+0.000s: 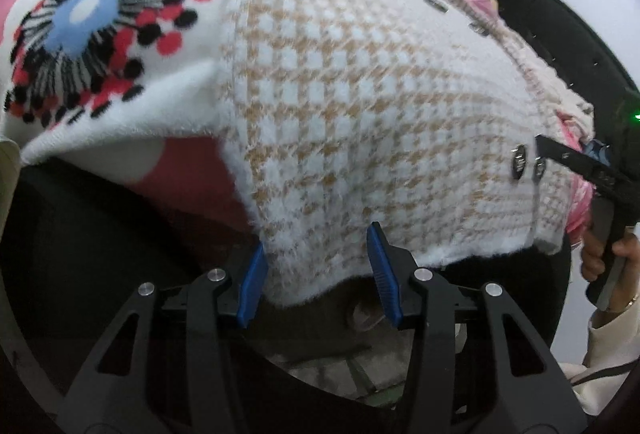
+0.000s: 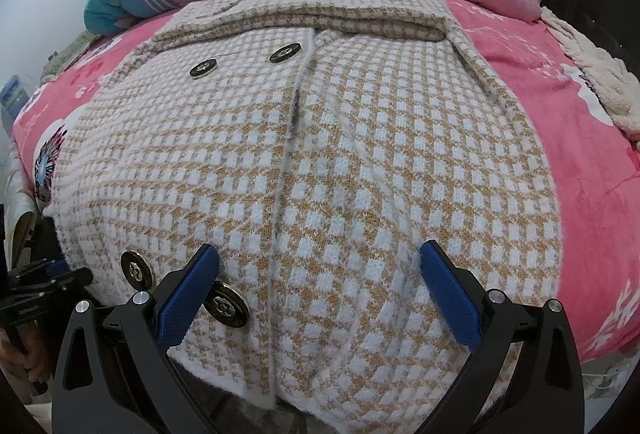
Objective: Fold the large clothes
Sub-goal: 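Slide both tools under the coat hem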
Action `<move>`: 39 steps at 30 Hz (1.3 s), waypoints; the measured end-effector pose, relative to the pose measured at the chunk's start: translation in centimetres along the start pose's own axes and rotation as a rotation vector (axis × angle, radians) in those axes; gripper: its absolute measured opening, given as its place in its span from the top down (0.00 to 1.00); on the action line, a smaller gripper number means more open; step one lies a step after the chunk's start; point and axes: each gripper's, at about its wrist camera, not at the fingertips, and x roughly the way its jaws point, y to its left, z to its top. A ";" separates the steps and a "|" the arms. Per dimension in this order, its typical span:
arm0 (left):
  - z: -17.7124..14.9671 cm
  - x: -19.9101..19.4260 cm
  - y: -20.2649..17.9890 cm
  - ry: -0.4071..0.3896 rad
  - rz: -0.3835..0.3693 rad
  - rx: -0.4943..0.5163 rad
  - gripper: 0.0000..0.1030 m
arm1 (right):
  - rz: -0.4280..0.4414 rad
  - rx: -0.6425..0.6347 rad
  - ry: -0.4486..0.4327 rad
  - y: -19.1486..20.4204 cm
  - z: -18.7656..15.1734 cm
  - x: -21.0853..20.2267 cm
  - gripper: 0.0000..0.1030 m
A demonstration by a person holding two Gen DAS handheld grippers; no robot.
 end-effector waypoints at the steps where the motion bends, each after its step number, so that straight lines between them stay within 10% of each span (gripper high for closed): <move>1: 0.0 0.5 0.0 0.016 0.008 -0.002 0.56 | 0.001 0.001 -0.001 0.0 0.0 0.0 0.06; 22: -1.8 2.1 -0.1 0.038 0.037 0.007 0.56 | 0.056 0.040 -0.004 -2.8 -3.5 -4.2 0.06; 39: -1.5 2.1 0.2 0.030 0.048 0.041 0.56 | 0.064 0.369 0.097 -11.5 -9.6 -5.0 0.23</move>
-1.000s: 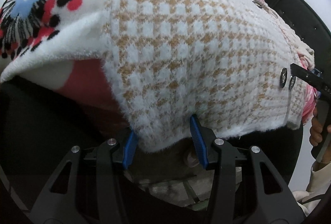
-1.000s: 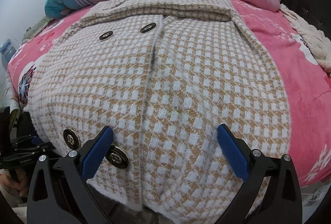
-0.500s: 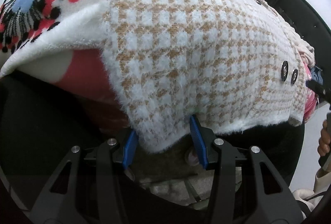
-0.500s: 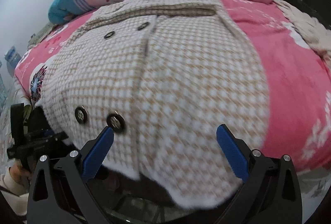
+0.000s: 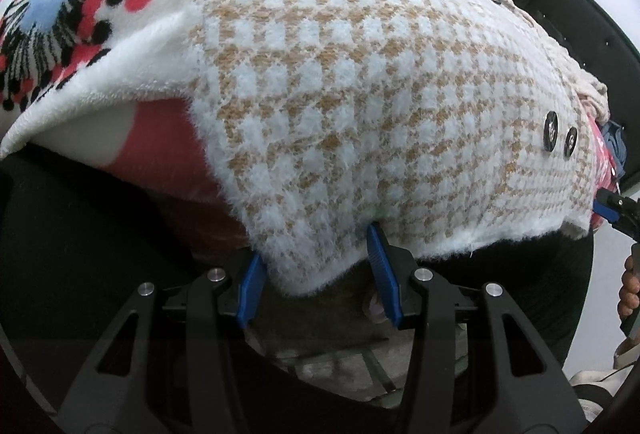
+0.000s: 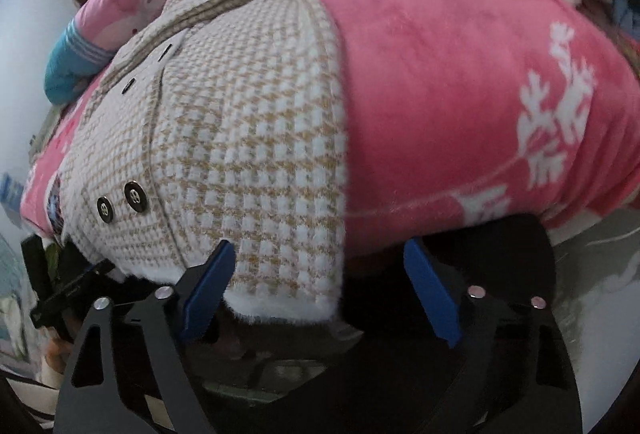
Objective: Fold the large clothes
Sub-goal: 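Slide both tools under the coat hem, then close both grippers on the hem and fold it up toward the collar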
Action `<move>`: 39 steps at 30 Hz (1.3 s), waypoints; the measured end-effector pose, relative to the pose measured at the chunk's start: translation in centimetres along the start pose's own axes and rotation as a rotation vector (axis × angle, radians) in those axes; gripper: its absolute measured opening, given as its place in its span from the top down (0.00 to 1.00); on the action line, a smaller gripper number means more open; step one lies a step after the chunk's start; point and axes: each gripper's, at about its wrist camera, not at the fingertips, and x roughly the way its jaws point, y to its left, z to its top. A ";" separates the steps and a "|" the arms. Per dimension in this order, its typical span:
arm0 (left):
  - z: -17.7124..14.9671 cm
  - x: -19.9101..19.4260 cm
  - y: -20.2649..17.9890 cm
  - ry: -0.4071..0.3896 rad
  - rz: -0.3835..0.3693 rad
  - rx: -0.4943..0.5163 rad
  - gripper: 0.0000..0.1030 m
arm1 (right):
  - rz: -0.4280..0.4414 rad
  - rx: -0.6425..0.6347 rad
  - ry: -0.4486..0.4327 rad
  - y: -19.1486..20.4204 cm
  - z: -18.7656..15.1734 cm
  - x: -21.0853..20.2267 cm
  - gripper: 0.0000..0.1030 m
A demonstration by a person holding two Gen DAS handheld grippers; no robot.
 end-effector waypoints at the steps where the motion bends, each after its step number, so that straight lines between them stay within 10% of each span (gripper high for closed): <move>1: 0.0 0.0 -0.1 0.000 0.003 0.005 0.56 | 0.009 0.001 0.006 0.1 -0.1 0.3 0.25; 19: -0.5 -2.2 -2.9 -0.031 0.023 0.055 0.81 | 0.067 -0.041 0.076 0.0 -4.2 2.2 0.87; 39: 3.6 -13.6 -7.2 -0.317 -0.214 0.060 0.93 | 0.237 -0.123 -0.215 3.5 -1.0 -8.1 0.92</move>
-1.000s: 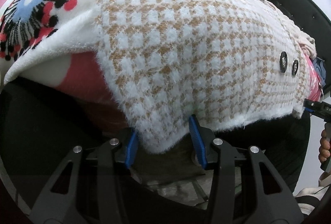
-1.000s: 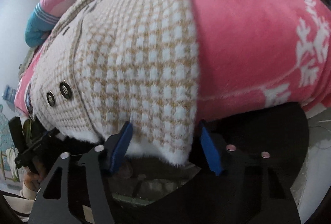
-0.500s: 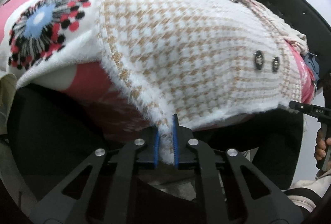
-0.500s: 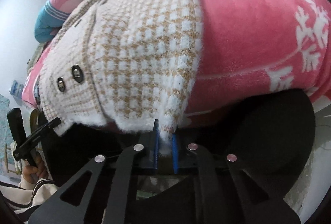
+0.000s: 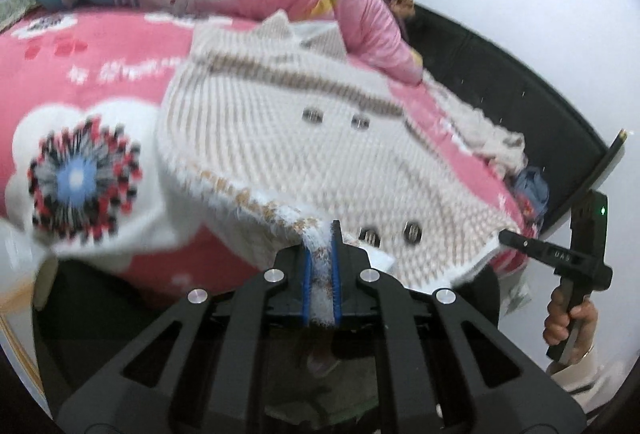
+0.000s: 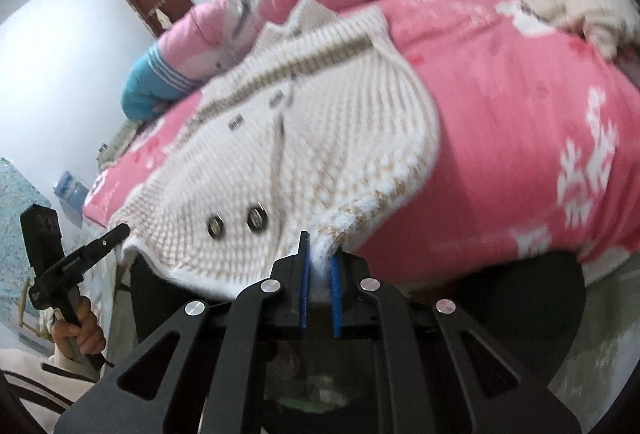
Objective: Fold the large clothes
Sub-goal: 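Close both grippers on the hem and fold it up toward the collar, then open both grippers, releasing the hem onto the coat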
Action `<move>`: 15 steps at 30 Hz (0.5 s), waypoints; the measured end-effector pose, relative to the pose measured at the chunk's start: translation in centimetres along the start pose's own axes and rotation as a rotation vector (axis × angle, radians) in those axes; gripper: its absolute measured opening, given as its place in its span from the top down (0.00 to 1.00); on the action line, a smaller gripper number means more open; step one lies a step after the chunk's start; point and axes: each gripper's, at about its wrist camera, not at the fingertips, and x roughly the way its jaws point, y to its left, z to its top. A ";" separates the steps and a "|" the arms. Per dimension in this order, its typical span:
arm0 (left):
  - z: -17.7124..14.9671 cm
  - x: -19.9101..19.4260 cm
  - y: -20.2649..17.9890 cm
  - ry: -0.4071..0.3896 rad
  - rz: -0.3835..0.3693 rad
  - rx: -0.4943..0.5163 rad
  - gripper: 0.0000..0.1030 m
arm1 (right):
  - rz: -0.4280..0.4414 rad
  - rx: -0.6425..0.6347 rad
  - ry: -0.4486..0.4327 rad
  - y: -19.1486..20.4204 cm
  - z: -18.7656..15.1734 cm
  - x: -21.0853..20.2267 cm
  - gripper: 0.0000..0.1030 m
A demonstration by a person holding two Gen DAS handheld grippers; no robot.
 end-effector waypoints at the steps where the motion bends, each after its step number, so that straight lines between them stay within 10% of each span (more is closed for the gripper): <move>1: 0.9 -0.1 -0.1 -0.016 -0.009 0.000 0.93 | 0.007 -0.008 -0.019 0.2 0.9 0.0 0.92; 15: 11.6 2.1 3.4 -0.166 0.069 -0.043 0.93 | 0.011 -0.064 -0.191 2.8 14.3 4.4 0.92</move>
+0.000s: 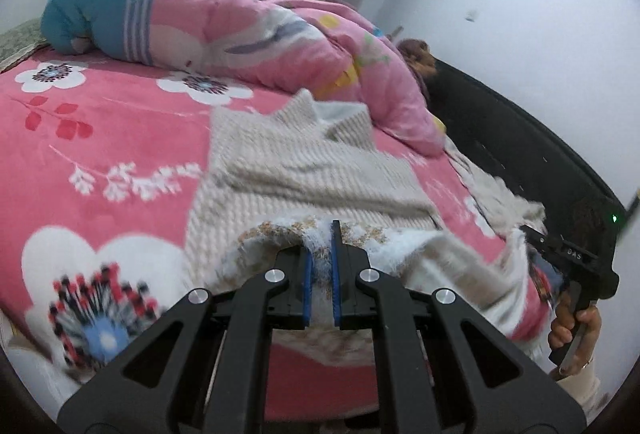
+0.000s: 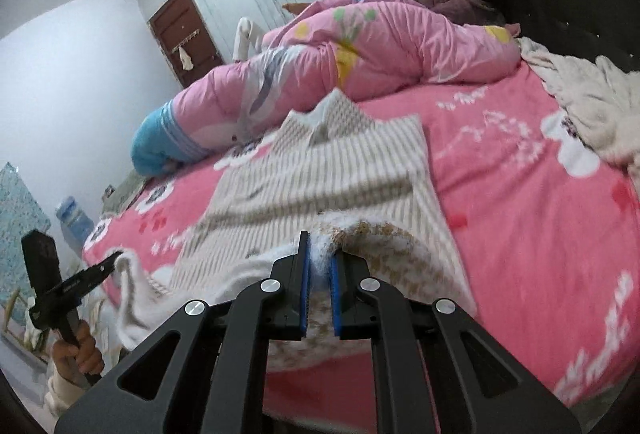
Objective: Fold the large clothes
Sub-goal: 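Open both grippers, releasing the hem onto the coat, then grasp the folded coat edge with both grippers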
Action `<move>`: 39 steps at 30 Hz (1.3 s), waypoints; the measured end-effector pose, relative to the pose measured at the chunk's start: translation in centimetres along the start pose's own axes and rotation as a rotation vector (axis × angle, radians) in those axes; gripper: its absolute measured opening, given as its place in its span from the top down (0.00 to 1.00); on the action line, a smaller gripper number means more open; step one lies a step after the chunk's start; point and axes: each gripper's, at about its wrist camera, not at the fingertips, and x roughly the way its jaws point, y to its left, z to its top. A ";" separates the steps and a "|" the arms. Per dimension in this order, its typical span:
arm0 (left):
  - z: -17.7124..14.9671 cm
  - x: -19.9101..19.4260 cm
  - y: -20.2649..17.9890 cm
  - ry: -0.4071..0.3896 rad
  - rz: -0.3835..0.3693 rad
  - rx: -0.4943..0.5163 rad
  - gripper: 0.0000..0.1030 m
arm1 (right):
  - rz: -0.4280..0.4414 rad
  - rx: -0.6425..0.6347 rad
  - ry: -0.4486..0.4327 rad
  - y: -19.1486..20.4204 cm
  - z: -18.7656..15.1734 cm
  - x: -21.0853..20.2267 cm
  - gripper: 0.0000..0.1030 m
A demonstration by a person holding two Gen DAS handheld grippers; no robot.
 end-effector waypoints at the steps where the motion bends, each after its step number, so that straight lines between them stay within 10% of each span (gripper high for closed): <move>1: 0.7 0.6 0.6 -0.005 0.004 -0.015 0.93 | -0.005 0.006 -0.007 -0.3 0.9 1.1 0.91; 13: 2.3 10.8 6.4 0.151 0.125 -0.114 0.92 | -0.100 0.054 0.124 -4.5 3.0 14.2 0.91; 19: 1.4 11.7 8.9 0.207 0.040 -0.221 0.83 | -0.134 0.114 0.245 -6.8 0.8 18.4 0.90; 21: 1.7 10.8 8.7 0.184 0.043 -0.228 0.41 | -0.130 0.119 0.249 -6.7 1.0 18.1 0.83; 23: 1.9 8.8 8.3 0.094 0.104 -0.211 0.22 | -0.125 0.125 0.243 -6.5 1.3 17.2 0.64; 30: 0.8 4.2 5.6 0.057 0.116 -0.120 0.22 | -0.108 0.136 0.189 -6.1 0.5 11.3 0.39; 39: -7.4 3.8 -0.2 0.227 0.047 0.056 0.22 | -0.027 0.219 0.256 -7.2 -5.9 4.9 0.27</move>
